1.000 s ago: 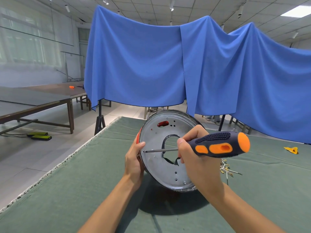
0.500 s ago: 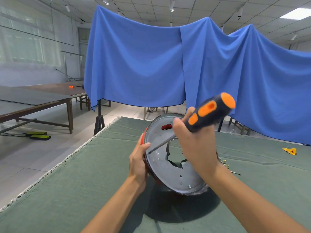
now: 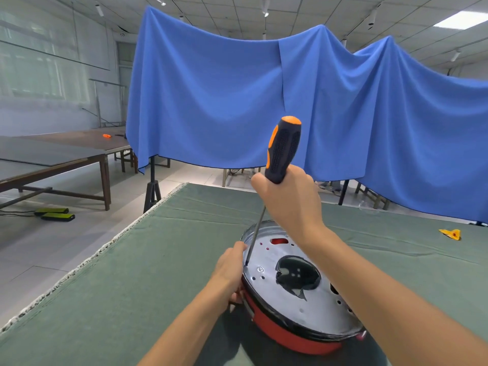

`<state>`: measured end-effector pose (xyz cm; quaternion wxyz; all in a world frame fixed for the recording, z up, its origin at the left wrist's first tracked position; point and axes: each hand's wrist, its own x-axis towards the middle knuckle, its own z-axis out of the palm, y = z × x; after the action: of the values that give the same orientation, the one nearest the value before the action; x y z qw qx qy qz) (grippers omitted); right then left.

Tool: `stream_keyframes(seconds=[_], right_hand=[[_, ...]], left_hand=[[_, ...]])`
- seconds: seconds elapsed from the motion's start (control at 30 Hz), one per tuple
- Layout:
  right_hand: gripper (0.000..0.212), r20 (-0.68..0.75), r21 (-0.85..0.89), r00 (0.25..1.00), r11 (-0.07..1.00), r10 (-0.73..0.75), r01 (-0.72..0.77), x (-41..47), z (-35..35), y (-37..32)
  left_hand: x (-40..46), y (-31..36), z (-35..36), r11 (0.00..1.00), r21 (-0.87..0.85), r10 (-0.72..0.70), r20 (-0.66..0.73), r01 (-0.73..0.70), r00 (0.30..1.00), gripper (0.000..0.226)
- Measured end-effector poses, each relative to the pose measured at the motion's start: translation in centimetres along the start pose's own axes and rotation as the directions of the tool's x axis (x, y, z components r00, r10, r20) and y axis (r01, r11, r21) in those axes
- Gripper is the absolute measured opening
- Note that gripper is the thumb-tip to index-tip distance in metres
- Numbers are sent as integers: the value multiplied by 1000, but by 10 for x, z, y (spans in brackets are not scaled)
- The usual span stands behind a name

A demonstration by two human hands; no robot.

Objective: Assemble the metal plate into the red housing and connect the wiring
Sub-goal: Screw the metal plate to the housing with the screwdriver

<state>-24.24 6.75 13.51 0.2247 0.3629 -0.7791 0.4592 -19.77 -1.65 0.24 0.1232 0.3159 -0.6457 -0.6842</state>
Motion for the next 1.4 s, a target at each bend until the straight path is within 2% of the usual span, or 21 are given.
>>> stream_keyframes(seconds=[0.1, 0.23, 0.3, 0.37, 0.4, 0.47, 0.53, 0.6, 0.67, 0.8, 0.83, 0.9, 0.97, 1.1, 1.17, 1.23, 1.3, 1.33, 1.4], right_hand=[[39, 40, 1, 999, 1000, 10, -10, 1, 4, 2], [39, 41, -23, 999, 999, 35, -34, 5, 6, 7], [39, 59, -71, 997, 996, 50, -45, 7, 8, 9], [39, 73, -124, 995, 991, 65, -55, 7, 13, 11], [39, 66, -132, 995, 989, 76, -66, 8, 15, 12], [39, 58, -152, 993, 984, 103, -94, 11, 18, 12], [39, 55, -183, 990, 976, 127, -115, 14, 20, 11], [38, 54, -208, 988, 969, 147, -133, 16, 22, 11], [37, 56, -220, 986, 965, 159, -143, 16, 22, 11], [38, 130, -253, 981, 961, 147, -110, 16, 18, 9], [35, 185, -197, 971, 974, 149, -112, 16, 16, 8], [25, 318, 75, 936, 980, 153, -186, 18, 9, 4], [24, 394, 292, 906, 914, 153, -281, 21, 3, 0], [8, 357, 369, 931, 905, 73, -213, 19, 0, 1], [21, 290, 349, 955, 923, 60, -164, 17, 1, 2], [40, 197, 198, 979, 976, 54, -93, 15, 6, 1], [47, 148, 122, 988, 991, 34, -52, 12, 9, -1], [45, 157, 147, 987, 988, 31, -55, 11, 10, 0], [32, 237, 309, 971, 946, 25, -100, 12, 9, 2]], left_hand=[[3, 1, -8, 965, 255, 84, -61, -66, 995, 37], [5, 1, -15, 869, 483, 198, -137, -109, 971, 41], [3, 0, -19, 730, 674, 328, -202, -113, 923, 48], [-1, 1, -23, 603, 787, 495, -241, -131, 835, 50], [-1, 2, -25, 596, 776, 578, -238, -206, 780, 45], [-1, 4, -28, 632, 628, 704, -220, -454, 675, 20], [-6, 7, -26, 637, 435, 754, -180, -636, 631, 21], [-9, 6, -19, 610, 289, 785, -91, -738, 613, 18], [-7, 4, -12, 628, 208, 774, -71, -750, 629, 12], [-3, 4, -11, 682, 125, 730, -155, -720, 665, 14], [-3, 4, -12, 681, 127, 732, -150, -721, 664, 18], [-4, 5, -12, 672, 142, 741, -120, -727, 661, 27], [-4, 5, -13, 661, 167, 748, -79, -731, 659, 32], [-6, 5, -16, 641, 179, 762, -32, -747, 646, 31], [-7, 3, -14, 649, 155, 759, -63, -745, 649, 20], [-7, 1, -12, 671, 123, 741, -114, -731, 662, 11], [-7, -1, -9, 679, 104, 733, -127, -726, 668, 14], [-7, -1, -9, 680, 100, 733, -116, -727, 670, 19], [-6, -1, -8, 684, 103, 729, -81, -722, 680, 24]])
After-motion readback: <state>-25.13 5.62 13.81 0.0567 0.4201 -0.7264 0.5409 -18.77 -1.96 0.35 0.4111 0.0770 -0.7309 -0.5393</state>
